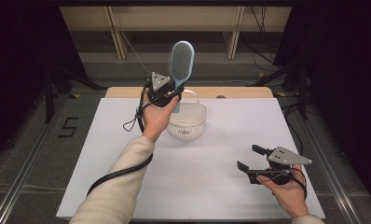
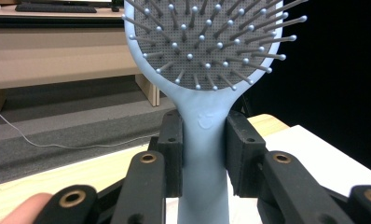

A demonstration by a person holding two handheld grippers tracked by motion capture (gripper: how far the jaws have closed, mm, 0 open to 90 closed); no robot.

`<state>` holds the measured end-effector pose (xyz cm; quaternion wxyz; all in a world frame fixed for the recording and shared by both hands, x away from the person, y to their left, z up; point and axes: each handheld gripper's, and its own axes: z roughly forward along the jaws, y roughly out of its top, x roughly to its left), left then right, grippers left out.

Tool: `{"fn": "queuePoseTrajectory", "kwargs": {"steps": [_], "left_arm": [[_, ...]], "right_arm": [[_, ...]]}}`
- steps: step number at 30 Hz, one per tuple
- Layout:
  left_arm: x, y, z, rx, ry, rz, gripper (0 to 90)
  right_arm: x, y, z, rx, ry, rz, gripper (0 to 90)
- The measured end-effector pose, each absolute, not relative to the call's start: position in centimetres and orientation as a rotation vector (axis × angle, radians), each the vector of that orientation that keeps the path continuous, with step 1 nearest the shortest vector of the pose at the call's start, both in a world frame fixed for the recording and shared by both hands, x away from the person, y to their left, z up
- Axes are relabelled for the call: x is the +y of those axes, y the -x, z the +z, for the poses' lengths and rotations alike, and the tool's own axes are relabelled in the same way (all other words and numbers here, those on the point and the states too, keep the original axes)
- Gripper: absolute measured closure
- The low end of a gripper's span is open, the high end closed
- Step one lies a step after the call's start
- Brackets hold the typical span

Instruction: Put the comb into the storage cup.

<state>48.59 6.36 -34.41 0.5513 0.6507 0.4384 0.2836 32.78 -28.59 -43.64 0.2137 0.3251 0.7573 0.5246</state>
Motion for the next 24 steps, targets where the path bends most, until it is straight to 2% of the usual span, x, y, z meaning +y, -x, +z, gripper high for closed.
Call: {"fn": "queuePoseTrajectory", "kwargs": {"steps": [24], "left_arm": [[5.67, -49.20, -34.93, 1.037, -1.539, 0.666, 69.6]], "right_arm": [[-28.60, -32.72, -43.60, 2.104, -0.903, 1.459, 15.9]]}}
